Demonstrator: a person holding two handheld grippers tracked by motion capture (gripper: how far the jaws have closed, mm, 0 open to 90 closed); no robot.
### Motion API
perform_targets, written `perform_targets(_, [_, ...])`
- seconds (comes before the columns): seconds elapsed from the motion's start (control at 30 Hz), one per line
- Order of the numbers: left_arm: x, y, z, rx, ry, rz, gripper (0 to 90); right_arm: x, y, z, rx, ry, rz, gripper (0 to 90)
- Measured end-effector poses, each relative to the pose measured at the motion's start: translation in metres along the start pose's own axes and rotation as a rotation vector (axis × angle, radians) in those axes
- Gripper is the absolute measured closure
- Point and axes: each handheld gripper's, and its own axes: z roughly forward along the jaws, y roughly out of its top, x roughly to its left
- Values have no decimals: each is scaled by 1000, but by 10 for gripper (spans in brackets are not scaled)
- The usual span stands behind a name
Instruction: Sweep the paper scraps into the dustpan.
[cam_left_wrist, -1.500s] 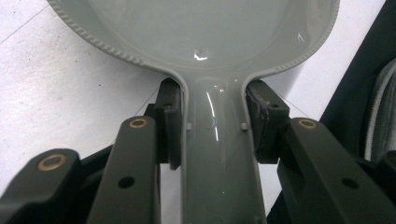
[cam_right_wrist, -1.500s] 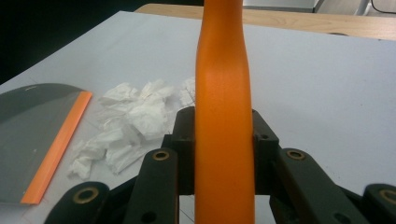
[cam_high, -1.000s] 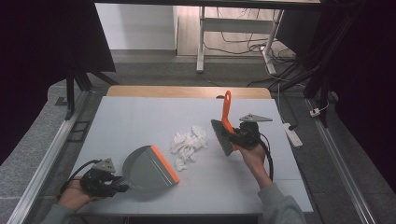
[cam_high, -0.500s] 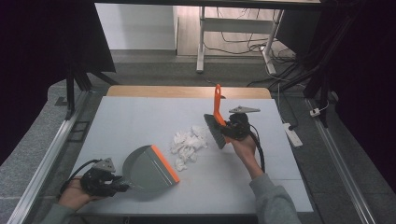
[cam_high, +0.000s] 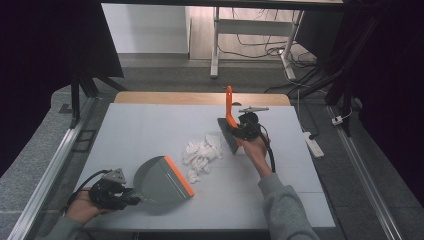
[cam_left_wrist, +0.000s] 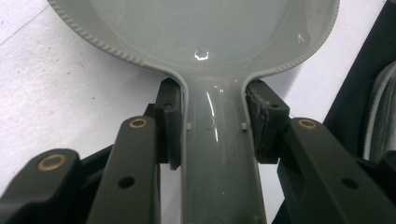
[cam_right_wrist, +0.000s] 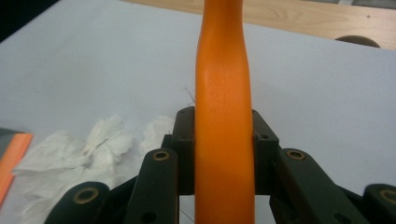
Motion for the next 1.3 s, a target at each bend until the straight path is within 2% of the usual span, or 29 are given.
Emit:
perform_targets(0.1, [0,1,1,1,0,0,612,-2,3,5,7,-3,12,701])
perform_targets(0.27, [0,1,2,-1,-1,-3,612,1,6,9,29,-20,-10,701])
perform_targets(0.43, [0,3,3,3,-3,0,612,3,7,13,44,-23,0,702])
perform_targets(0.53, [0,4,4,1,-4,-4,612,12,10,20,69,-29,-10,702])
perform_targets(0.7, [0,4,5,-2,-4,-6,612,30,11,30,96,5,-54,702])
perform_targets(0.83, [0,4,5,-3,-5,-6,612,41,9,34,101,39,-62,702])
perform_targets(1.3, [0,5,6,-3,-3,-5,612,74,1,36,118,105,-148,702])
